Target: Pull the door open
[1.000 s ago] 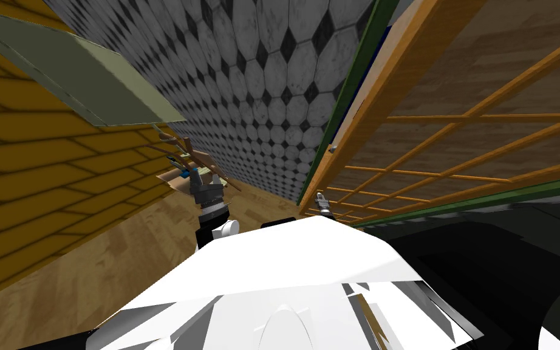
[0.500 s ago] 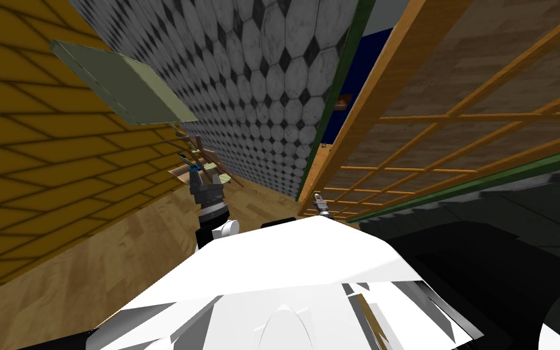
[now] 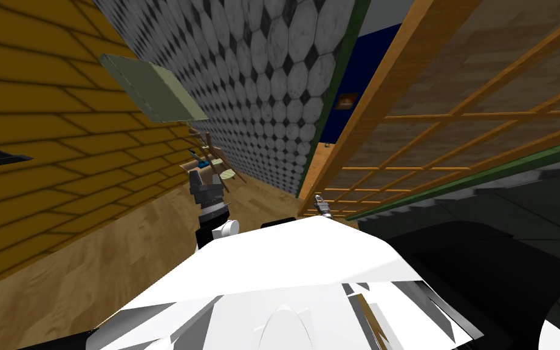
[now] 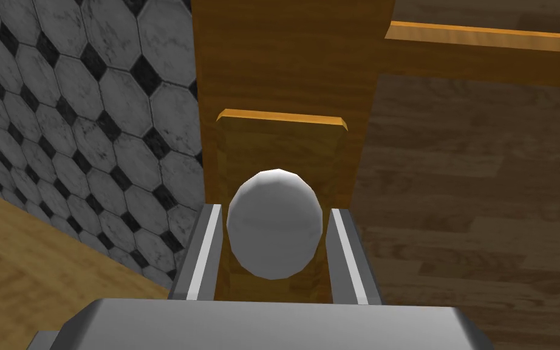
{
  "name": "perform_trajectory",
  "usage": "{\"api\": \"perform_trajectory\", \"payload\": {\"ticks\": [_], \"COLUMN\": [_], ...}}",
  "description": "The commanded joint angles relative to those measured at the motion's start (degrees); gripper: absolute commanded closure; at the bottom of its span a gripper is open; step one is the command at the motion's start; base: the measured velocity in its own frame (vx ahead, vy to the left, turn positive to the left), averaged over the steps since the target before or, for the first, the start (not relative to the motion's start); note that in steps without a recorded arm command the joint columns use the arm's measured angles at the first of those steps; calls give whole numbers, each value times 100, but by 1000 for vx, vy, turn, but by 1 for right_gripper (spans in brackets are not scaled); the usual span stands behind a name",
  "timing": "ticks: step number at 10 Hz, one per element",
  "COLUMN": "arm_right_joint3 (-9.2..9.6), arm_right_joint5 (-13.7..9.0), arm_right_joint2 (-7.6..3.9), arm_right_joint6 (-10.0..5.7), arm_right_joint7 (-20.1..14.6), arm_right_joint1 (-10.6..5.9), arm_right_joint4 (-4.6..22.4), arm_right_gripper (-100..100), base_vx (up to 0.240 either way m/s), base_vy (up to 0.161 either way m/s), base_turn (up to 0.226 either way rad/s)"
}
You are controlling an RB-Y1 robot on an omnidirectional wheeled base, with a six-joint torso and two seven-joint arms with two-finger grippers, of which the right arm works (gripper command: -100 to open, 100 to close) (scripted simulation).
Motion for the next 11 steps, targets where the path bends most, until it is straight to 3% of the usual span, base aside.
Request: {"api": "perform_trajectory", "payload": {"ticks": [1,3,4,11], "arm_right_joint3": [159,282,231,567], "arm_right_joint5": [75,132,111,305], "arm_right_joint2": [-54,-152,-124,-361], "arm_right_joint6": [-148,-282,-232,-694], "arm_right_joint7": [-147,-267,-223,-635], "arm_right_joint1": [19,79,29,92], "arm_right_joint4": [114,142,149,450], "arm_right_gripper": [100,100,100,100], "base_vx": [-247,-253,-120,-223], "base_vy": [-44,-43,-7,-36], "base_turn": [126,120,28,141]}}
